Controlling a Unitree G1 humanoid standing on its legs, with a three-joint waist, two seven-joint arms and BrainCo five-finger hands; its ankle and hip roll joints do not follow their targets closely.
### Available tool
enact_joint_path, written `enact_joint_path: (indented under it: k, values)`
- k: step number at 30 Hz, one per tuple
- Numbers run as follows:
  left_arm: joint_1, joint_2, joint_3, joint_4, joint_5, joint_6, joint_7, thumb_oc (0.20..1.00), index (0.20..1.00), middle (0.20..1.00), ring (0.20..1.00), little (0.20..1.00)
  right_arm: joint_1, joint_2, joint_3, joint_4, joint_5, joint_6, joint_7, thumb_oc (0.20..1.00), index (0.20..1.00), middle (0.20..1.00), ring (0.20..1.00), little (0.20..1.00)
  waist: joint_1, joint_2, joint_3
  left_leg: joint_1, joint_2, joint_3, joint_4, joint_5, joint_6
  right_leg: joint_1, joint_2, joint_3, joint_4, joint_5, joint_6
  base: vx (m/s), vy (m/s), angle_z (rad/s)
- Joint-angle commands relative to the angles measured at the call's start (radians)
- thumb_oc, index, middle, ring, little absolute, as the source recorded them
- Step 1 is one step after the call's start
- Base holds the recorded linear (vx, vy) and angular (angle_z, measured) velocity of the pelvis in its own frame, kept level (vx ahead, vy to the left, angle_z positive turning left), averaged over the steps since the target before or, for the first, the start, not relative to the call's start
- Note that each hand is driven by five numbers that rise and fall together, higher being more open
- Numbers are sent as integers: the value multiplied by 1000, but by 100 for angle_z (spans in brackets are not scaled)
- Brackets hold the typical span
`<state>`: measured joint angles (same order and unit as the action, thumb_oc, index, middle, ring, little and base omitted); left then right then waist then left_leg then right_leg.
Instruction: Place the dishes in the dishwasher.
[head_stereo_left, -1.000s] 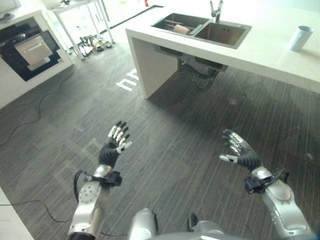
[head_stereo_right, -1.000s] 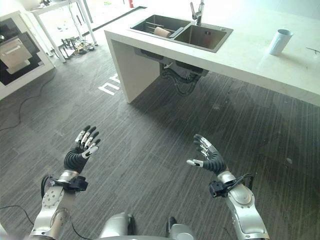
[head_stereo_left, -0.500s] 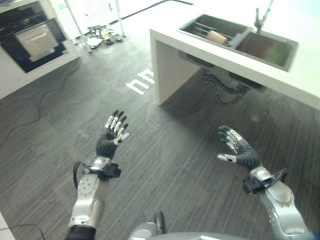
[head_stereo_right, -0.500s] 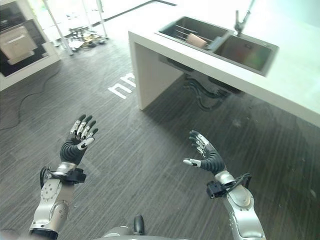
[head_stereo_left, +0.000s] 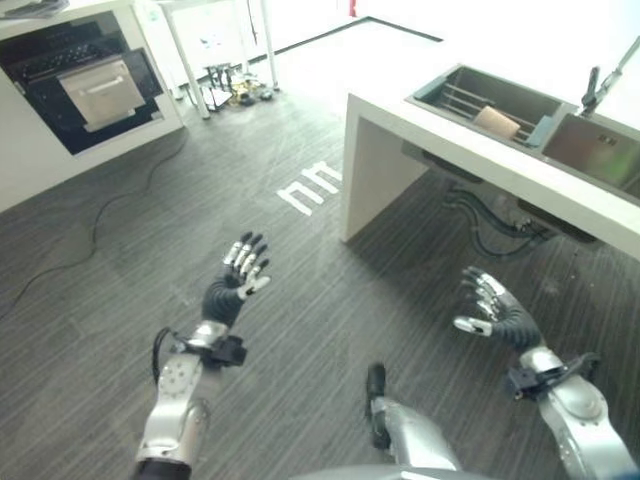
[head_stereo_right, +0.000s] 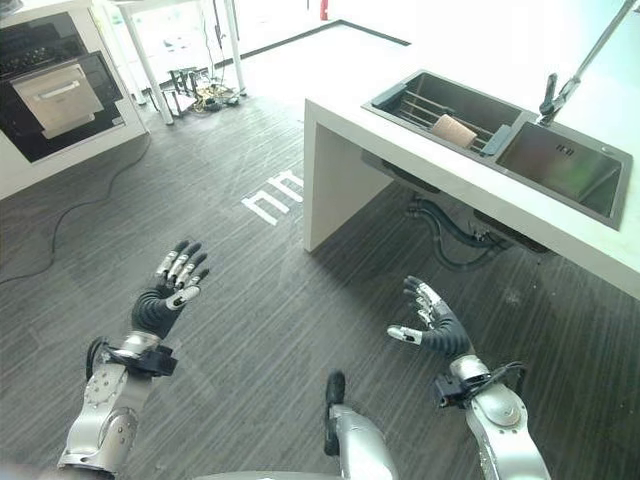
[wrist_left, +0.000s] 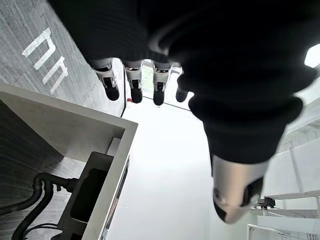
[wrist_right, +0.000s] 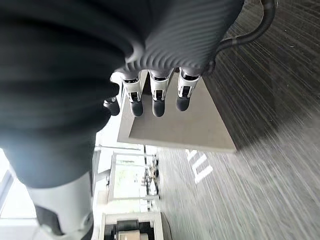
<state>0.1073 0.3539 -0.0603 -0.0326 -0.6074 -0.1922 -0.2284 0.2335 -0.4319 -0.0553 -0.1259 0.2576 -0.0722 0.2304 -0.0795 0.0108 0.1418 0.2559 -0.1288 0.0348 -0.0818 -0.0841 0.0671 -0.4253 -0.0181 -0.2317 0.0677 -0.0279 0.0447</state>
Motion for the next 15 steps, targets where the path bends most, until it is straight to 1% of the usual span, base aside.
enact_joint_path:
  k: [1, 2, 4, 6, 8, 10, 11, 12, 13, 14, 15]
  values:
    - [20, 43, 35, -101, 21, -48, 9, 1000, 1000, 1000, 1000, 1000, -52, 9, 2, -48, 46, -42, -21, 1000, 1000, 1000, 1000, 1000, -9, -37, -17, -55, 75, -19, -5, -65, -36, 251, -85, 65, -121, 170, 114, 246, -205, 16]
    - [19, 44, 34, -97, 16, -53, 12, 1000, 1000, 1000, 1000, 1000, -57, 6, 8, -44, 43, -48, -22, 1000, 1000, 1000, 1000, 1000, -6, -38, -24, -53, 76, -6, -5, -67, -40, 276, -82, 52, -134, 172, 113, 293, -295, 6]
    - [13, 47, 41, -109, 7, -43, 15, 1000, 1000, 1000, 1000, 1000, -69, -5, 7, -54, 51, -46, -24, 1000, 1000, 1000, 1000, 1000, -8, -39, -44, -33, 87, 16, -1, -77, -50, 318, -75, 63, -144, 169, 103, 242, -298, -18]
    - [10, 45, 39, -113, 6, -46, 17, 1000, 1000, 1000, 1000, 1000, -85, -8, 9, -63, 54, -44, -37, 1000, 1000, 1000, 1000, 1000, -13, -37, -60, -19, 103, 26, 35, -99, -66, 346, -56, 77, -141, 147, 81, 216, -318, -18]
    - [1, 42, 35, -125, 8, -61, 17, 1000, 1000, 1000, 1000, 1000, -103, -13, 11, -72, 61, -58, -46, 1000, 1000, 1000, 1000, 1000, -14, -32, -70, -42, 131, 35, 118, -55, -97, 378, -32, 85, -149, 122, 55, 172, -329, -37]
    - [-1, 44, 36, -135, 16, -92, 15, 1000, 1000, 1000, 1000, 1000, -113, -13, 14, -76, 59, -74, -46, 1000, 1000, 1000, 1000, 1000, -12, -28, -74, -75, 154, 41, 204, -12, -123, 395, -21, 80, -151, 108, 37, 139, -312, -46]
    - [0, 46, 43, -148, 24, -122, 16, 1000, 1000, 1000, 1000, 1000, -116, -19, 12, -90, 63, -83, -39, 1000, 1000, 1000, 1000, 1000, -13, -28, -74, -109, 173, 42, 290, 33, -142, 408, -12, 83, -151, 96, 22, 134, -306, -23]
    - [1, 48, 48, -155, 23, -134, 18, 1000, 1000, 1000, 1000, 1000, -117, -24, 10, -99, 70, -86, -35, 1000, 1000, 1000, 1000, 1000, -13, -29, -74, -123, 180, 40, 338, 46, -149, 413, -9, 84, -149, 90, 15, 160, -352, -26]
    - [4, 49, 59, -165, 22, -166, 17, 1000, 1000, 1000, 1000, 1000, -119, -31, 1, -111, 82, -96, -16, 1000, 1000, 1000, 1000, 1000, -13, -34, -71, -159, 191, 35, 448, 81, -157, 427, -3, 89, -146, 76, 0, 150, -311, -39]
    - [4, 49, 67, -171, 22, -200, 13, 1000, 1000, 1000, 1000, 1000, -121, -38, -6, -122, 96, -111, 2, 1000, 1000, 1000, 1000, 1000, -13, -43, -68, -195, 193, 30, 545, 99, -158, 437, -1, 100, -143, 68, -14, 190, -367, -38]
    - [1, 48, 75, -183, 31, -245, 16, 1000, 1000, 1000, 1000, 1000, -125, -47, -17, -139, 113, -133, 17, 1000, 1000, 1000, 1000, 1000, -15, -48, -63, -241, 195, 24, 657, 102, -154, 443, 6, 115, -137, 61, -27, 177, -316, -50]
